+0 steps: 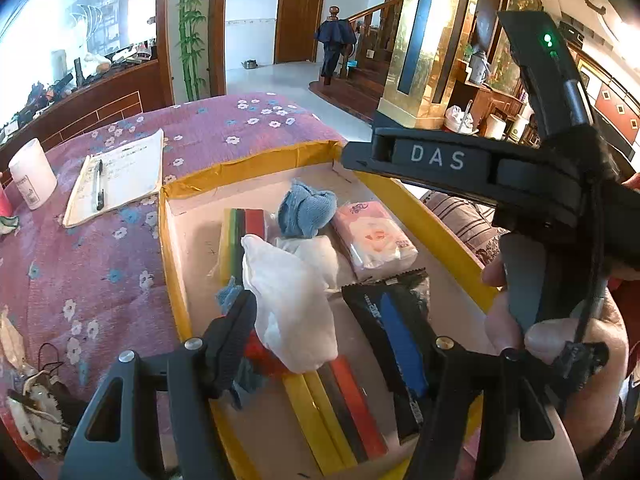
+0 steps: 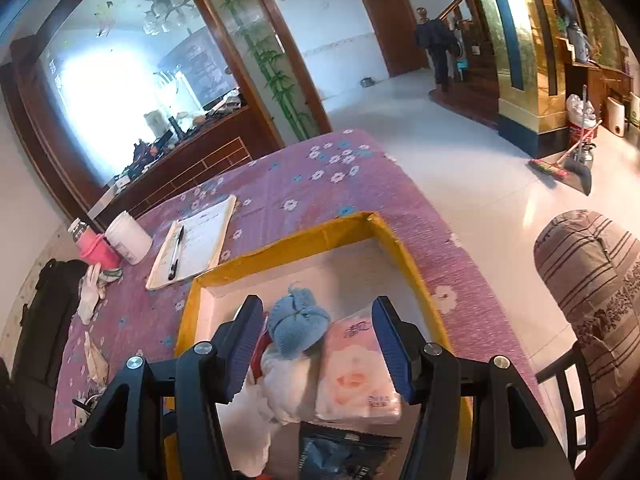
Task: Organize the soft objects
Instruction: 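Withdraw both tools from the tray back over the table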
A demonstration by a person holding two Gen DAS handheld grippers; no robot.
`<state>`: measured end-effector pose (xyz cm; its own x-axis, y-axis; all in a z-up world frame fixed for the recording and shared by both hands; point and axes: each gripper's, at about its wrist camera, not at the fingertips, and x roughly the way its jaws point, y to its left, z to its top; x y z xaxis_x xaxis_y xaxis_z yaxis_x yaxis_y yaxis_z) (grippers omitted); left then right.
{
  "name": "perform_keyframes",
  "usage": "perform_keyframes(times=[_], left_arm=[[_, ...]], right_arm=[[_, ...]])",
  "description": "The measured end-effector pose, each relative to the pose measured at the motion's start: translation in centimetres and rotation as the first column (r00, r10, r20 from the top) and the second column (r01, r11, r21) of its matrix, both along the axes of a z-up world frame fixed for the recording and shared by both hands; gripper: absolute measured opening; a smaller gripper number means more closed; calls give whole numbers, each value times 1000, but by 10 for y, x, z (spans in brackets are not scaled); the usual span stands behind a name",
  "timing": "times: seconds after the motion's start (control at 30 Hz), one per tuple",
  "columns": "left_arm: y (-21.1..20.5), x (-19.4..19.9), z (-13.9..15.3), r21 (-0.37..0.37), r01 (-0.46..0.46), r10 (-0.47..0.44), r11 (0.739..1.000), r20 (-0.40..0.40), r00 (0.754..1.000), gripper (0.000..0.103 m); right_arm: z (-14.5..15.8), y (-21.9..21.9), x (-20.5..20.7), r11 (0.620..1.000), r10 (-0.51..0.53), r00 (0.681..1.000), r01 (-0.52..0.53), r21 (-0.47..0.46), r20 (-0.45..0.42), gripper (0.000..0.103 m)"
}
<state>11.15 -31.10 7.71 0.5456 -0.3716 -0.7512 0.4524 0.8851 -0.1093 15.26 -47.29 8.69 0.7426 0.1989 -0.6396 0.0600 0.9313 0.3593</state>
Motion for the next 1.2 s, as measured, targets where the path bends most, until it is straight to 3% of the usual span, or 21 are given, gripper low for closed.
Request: perform_keyframes(times=[0.23,0.43,0.63,0.8,1.0,1.1,1.2], left_arm=[[15,-35,26,7,1,-2,1000,46,999,64],[50,-81,36,-11,-3,4,1000,102,995,69],[110,-118,34,-50,-45,49,998,99,994,69],[175,-141,38,-23,-118,120,993,138,983,70],[256,-128,34,-53,-275,279,960,108,954,72],[286,-113,32,-94,-330,338,939,89,937,73],[314,-95,23,-83,-421,427,903,92,900,73]], right_arm=[[-2,-4,-2,999,-4,1000,5,37,-4,62],[-3,17,-6,999,36,999,-36,-21,-2,62],[5,44,-18,988,117,993,-115,-108,13,69],[20,84,-54,976,215,976,-213,-53,34,70],[21,147,-95,928,358,932,-362,85,57,78],[11,178,-104,912,400,915,-404,68,58,78],[-13,198,-99,901,434,901,-434,23,6,78]])
